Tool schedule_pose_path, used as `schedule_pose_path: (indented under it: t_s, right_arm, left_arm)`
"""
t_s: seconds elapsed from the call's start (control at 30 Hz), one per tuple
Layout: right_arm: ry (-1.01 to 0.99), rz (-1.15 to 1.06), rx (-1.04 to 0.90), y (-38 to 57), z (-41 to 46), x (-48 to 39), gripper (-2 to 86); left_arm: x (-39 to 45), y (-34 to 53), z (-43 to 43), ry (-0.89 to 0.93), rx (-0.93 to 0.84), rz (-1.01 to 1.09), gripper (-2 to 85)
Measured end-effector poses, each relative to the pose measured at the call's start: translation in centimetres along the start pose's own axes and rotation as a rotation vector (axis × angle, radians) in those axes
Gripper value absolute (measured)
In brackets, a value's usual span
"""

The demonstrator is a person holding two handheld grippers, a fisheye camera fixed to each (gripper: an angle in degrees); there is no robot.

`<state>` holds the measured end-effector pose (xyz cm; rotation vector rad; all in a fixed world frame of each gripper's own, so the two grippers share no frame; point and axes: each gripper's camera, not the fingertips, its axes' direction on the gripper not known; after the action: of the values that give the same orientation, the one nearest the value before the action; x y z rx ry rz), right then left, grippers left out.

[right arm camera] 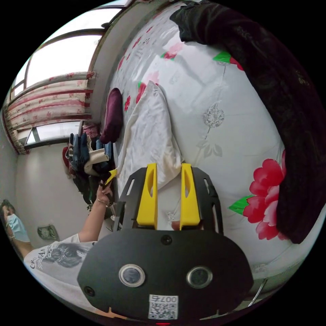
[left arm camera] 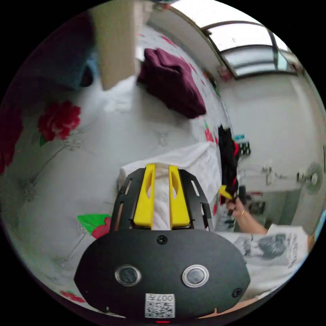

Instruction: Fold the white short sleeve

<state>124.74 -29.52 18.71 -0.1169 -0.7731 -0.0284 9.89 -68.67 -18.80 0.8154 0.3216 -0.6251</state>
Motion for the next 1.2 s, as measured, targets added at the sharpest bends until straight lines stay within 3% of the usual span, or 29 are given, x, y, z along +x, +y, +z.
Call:
schedule_pose_path:
  t_s: [0.1, 0.2, 0.47, 0.57, 0.7, 0.83, 0.9, 1.03, 1.2]
  right_arm:
    - [-0.003, 0.017, 0.003, -0.1, 1.1, 0.2, 6.9]
    - [-0.032, 0.046, -0.001, -0.4, 2.1, 0.6, 5.9]
    - [-0.102, 0.043, 0.016, -1.8, 5.0, -2.1, 2.6]
    - [-0.099, -0.132, -0.012, -4.0, 6.4, -8.6, 1.9]
    - [0.034, -0.654, -0.267, -4.7, 14.0, -24.7, 1.6]
    - [0.095, -1.077, -0.58, 3.6, 25.5, -36.0, 2.2]
    - [0.12, -1.137, -0.662, 7.5, 30.2, -36.9, 2.9]
    - [0.11, -1.062, -0.825, 11.8, 36.9, -34.7, 4.7]
    - [0.106, -0.898, -0.622, 6.5, 32.7, -31.2, 6.4]
  left_arm:
    - [-4.2, 0.8, -1.7, -0.007, 0.171, -0.215, 5.3]
    - [-6.1, 3.3, -3.3, 0.056, 0.301, -0.296, 5.9]
    - [-5.5, 16.3, -6.9, 0.024, 0.362, -0.302, 7.1]
    - [-5.3, 21.7, -7.2, 0.002, 0.332, -0.356, 7.6]
    - [-5.5, 26.8, -6.5, 0.036, 0.318, -0.429, 8.7]
    - [-5.7, 28.6, -5.6, 0.097, 0.324, -0.447, 10.1]
    - [-5.9, 29.0, -5.2, 0.13, 0.328, -0.441, 11.3]
    - [-6.9, 29.0, -4.6, 0.215, 0.336, -0.447, 13.2]
    - [-7.6, 28.0, -4.2, 0.297, 0.309, -0.393, 15.7]
